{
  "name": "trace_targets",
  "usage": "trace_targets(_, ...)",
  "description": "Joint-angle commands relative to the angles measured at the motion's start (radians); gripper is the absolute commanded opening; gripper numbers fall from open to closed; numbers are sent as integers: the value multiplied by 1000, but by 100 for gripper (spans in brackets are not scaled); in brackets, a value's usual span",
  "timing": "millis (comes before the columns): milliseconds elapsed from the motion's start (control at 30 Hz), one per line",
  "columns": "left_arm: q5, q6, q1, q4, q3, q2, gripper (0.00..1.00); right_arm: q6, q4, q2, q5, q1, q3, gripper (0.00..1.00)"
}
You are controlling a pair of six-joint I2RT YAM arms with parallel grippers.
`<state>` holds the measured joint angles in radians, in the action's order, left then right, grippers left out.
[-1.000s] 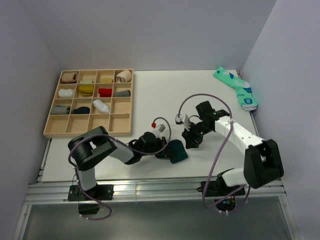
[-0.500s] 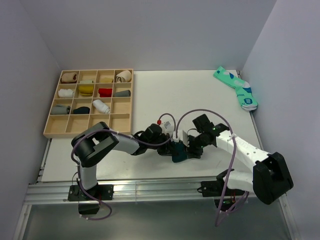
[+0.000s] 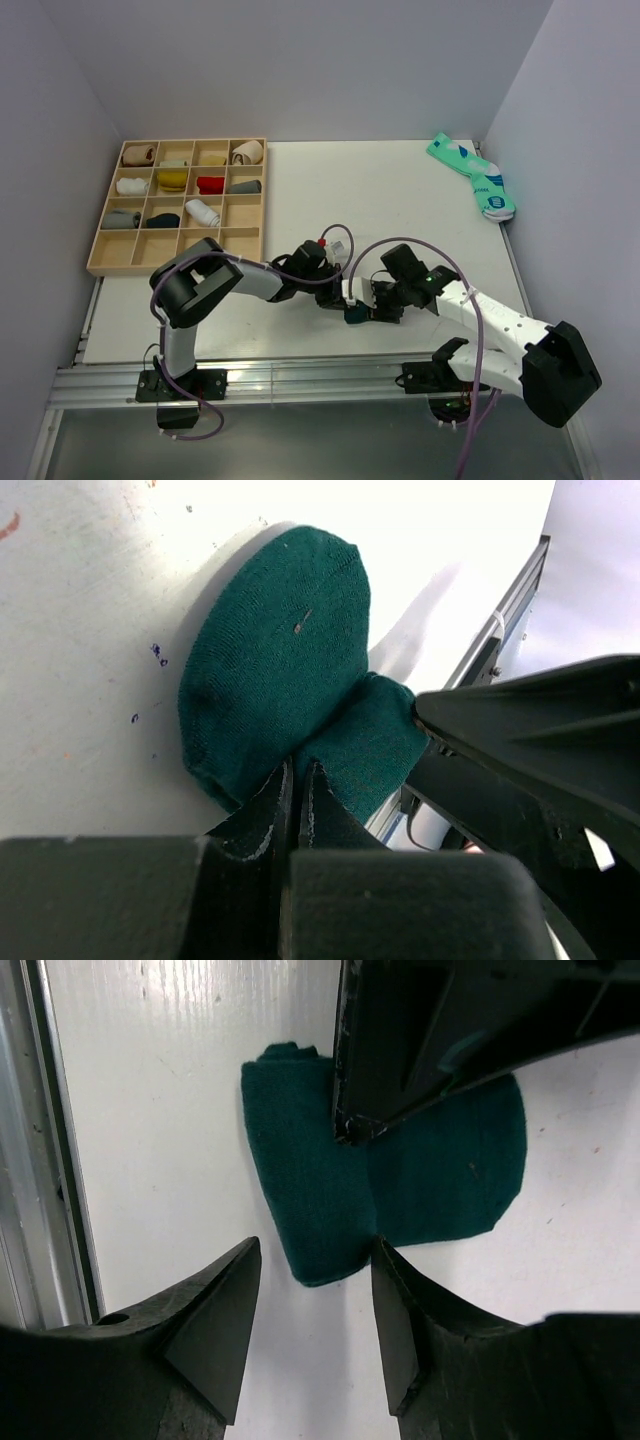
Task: Roll the socks
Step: Roll the sock at the center of the board.
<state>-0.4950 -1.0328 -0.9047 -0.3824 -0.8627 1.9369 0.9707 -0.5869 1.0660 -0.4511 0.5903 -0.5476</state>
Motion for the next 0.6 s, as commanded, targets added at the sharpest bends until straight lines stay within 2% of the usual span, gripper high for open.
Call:
trace_targets(0, 73, 83, 3, 189, 24, 85, 0, 20, 48, -32, -6, 19, 9, 56)
trace_targets(133, 59, 86, 12, 195, 10, 97, 0, 23, 53, -32, -4, 32, 9, 57)
trace_targets(267, 44, 83, 21, 192, 4, 106, 0, 26, 44, -18, -11, 48, 5, 62)
trace_targets(567, 7, 79, 43, 185, -12, 123, 0, 13, 32, 54, -26, 62, -11, 53)
